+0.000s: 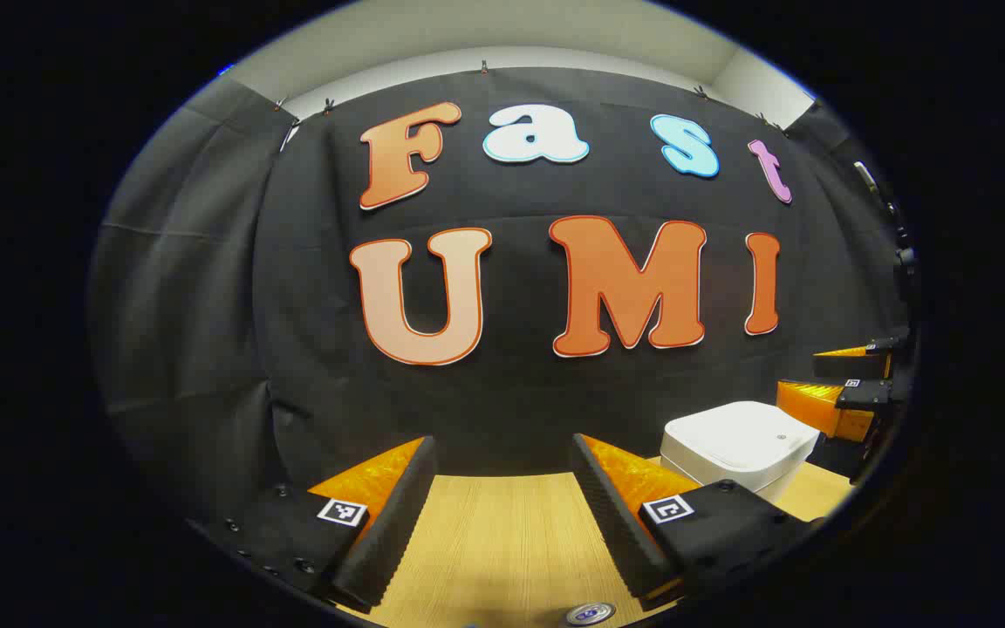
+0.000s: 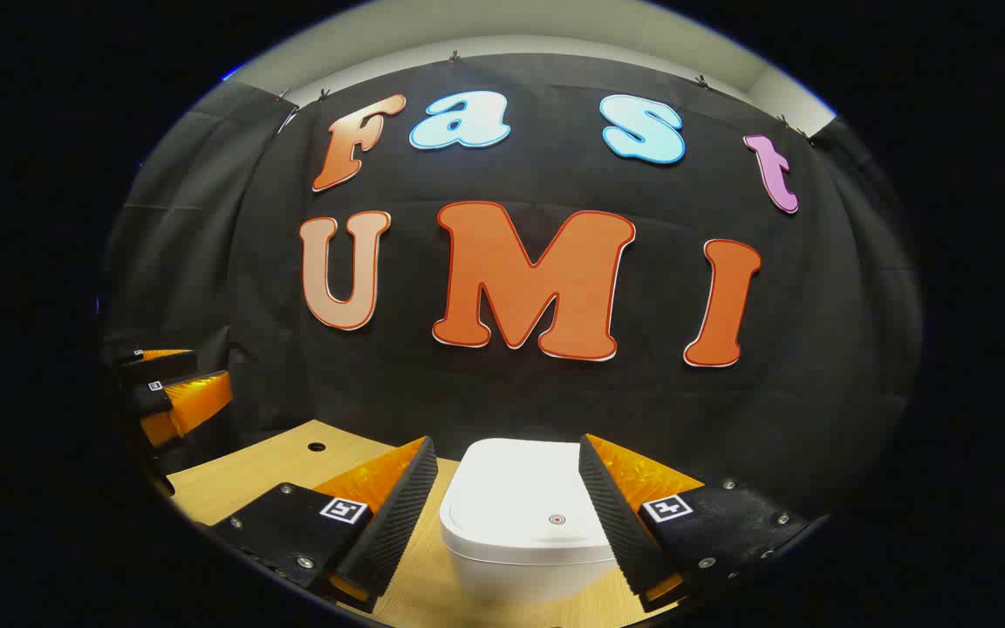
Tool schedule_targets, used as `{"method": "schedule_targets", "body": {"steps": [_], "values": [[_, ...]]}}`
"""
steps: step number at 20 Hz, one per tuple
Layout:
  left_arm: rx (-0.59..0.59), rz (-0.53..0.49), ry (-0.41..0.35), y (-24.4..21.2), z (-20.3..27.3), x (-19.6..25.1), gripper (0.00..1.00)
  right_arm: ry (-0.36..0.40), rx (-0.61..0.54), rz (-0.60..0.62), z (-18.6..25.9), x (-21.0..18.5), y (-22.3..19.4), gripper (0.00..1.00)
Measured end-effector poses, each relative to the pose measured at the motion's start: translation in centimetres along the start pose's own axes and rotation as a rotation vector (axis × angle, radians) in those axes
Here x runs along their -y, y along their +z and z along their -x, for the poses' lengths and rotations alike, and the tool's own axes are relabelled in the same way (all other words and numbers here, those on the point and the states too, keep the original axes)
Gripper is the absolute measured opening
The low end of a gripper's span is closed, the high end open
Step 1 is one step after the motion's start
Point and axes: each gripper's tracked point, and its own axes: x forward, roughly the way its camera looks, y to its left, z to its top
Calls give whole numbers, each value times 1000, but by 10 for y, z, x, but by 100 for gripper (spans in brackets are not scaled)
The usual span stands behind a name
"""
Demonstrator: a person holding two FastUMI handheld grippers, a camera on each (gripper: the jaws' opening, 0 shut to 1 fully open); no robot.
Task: Press the lid of the desktop garbage bin to open it, pick up the crumpled paper on the desktop and throw it into the bin, then pick up the pop can on the desktop and drop it into the bin, and finally close the garbage bin lid.
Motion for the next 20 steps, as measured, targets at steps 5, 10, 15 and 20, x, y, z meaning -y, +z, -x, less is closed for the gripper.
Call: {"method": "schedule_targets", "body": {"steps": [5,10,15,20], "values": [[-16,6,-2,-8,1,-8,97,-7,-30,-14,-2,-7,-4,99],[-24,-4,-2,-12,1,-10,99,-30,-36,-4,-7,1,-6,98],[-27,-9,5,-13,1,-11,97,-39,-38,-1,-12,7,-5,99],[-31,-17,15,-13,1,-11,99,-47,-49,26,-17,18,-8,86]]}}
